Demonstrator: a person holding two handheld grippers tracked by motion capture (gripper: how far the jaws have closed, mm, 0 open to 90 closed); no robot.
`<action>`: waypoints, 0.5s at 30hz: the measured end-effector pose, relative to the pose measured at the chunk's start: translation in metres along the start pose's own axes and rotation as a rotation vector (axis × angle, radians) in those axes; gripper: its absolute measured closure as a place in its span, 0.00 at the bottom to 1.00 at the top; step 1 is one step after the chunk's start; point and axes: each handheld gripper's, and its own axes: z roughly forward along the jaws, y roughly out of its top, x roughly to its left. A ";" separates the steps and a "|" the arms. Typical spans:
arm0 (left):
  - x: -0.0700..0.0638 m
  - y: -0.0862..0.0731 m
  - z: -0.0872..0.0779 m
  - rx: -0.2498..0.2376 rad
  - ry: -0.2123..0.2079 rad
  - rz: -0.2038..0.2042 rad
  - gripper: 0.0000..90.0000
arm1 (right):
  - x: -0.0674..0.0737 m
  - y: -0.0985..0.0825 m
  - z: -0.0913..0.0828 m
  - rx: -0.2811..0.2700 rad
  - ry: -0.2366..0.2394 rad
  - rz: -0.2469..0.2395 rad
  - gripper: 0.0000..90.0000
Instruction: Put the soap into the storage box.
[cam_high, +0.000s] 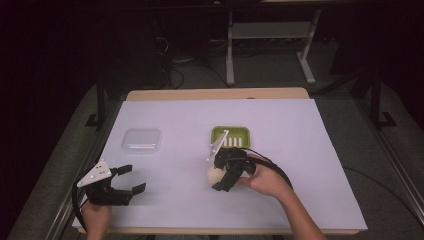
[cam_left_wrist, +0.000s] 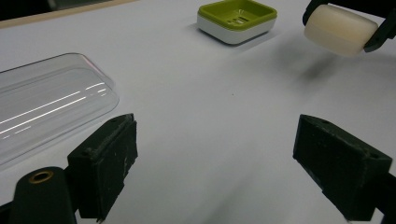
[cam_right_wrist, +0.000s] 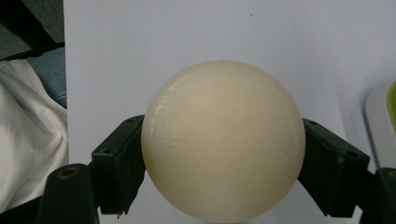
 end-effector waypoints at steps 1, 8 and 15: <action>0.000 0.000 0.000 0.000 0.000 0.000 0.15 | 0.000 0.000 0.000 0.000 0.000 0.000 0.25; 0.000 0.000 0.000 -0.004 -0.001 -0.004 0.15 | -0.006 0.003 -0.010 -0.006 -0.009 0.002 0.25; 0.000 0.000 0.000 -0.001 -0.001 -0.003 0.15 | -0.013 0.005 -0.018 -0.009 -0.015 0.006 0.25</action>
